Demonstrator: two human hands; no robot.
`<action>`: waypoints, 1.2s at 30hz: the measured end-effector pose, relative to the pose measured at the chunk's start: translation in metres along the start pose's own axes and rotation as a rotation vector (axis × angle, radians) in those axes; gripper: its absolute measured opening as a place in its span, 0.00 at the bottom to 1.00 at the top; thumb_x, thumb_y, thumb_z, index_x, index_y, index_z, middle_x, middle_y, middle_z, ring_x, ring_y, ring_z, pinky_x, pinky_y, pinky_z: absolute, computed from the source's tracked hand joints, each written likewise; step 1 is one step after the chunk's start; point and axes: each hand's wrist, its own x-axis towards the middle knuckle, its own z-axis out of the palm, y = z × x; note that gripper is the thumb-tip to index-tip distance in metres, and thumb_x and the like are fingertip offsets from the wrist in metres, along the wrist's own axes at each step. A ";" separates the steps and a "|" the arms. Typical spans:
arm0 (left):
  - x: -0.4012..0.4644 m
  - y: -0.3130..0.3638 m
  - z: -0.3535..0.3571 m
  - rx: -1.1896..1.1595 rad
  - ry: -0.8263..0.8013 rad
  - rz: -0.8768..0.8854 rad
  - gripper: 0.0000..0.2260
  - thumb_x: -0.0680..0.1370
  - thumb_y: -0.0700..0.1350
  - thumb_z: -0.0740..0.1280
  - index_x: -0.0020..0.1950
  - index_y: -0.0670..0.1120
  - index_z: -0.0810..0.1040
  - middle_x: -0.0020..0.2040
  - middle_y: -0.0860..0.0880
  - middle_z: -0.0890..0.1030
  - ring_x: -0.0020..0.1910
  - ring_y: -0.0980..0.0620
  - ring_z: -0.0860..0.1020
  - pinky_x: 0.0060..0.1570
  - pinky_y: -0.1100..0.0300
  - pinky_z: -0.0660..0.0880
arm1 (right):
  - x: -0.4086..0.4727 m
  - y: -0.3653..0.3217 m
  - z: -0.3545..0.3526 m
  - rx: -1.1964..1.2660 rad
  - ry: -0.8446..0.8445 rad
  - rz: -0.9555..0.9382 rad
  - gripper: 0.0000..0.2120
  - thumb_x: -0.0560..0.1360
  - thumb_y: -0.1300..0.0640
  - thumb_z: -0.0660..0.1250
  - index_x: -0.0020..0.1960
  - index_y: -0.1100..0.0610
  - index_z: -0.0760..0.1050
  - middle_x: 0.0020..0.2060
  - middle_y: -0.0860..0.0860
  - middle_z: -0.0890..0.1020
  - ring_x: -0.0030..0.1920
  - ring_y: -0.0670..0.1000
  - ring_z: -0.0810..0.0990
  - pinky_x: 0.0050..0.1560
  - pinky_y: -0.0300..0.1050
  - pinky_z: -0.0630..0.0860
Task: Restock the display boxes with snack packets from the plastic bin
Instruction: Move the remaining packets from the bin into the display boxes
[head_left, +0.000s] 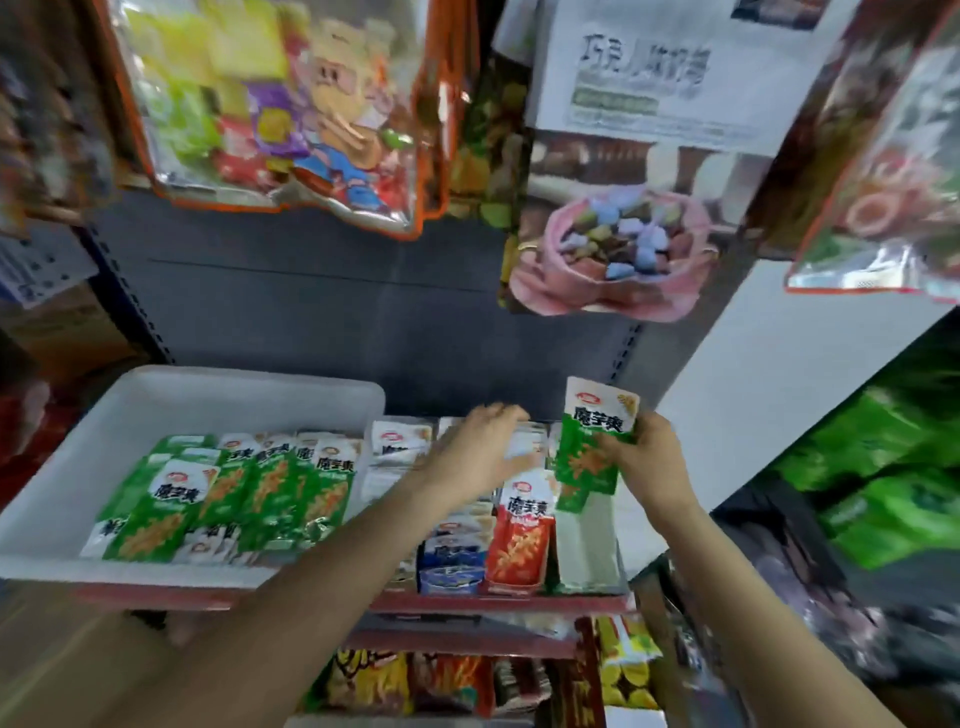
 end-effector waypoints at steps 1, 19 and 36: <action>0.001 0.002 0.008 0.157 -0.059 0.013 0.29 0.76 0.56 0.66 0.72 0.45 0.64 0.70 0.46 0.68 0.69 0.47 0.66 0.67 0.53 0.64 | 0.003 0.008 -0.004 -0.011 0.003 0.016 0.14 0.69 0.70 0.68 0.48 0.54 0.76 0.43 0.55 0.84 0.43 0.55 0.82 0.48 0.56 0.80; 0.012 0.004 0.041 0.570 -0.143 -0.033 0.24 0.77 0.49 0.65 0.72 0.48 0.65 0.76 0.46 0.58 0.77 0.49 0.49 0.74 0.50 0.44 | 0.040 0.052 0.013 -0.447 -0.343 -0.150 0.08 0.73 0.70 0.64 0.49 0.59 0.73 0.46 0.53 0.80 0.47 0.53 0.78 0.41 0.36 0.65; -0.011 -0.013 0.022 0.206 0.179 0.015 0.18 0.79 0.48 0.59 0.69 0.47 0.69 0.70 0.51 0.69 0.70 0.53 0.61 0.68 0.59 0.57 | 0.017 0.019 0.039 -0.445 -0.306 -0.430 0.13 0.75 0.65 0.63 0.58 0.58 0.76 0.54 0.54 0.76 0.55 0.53 0.75 0.53 0.36 0.66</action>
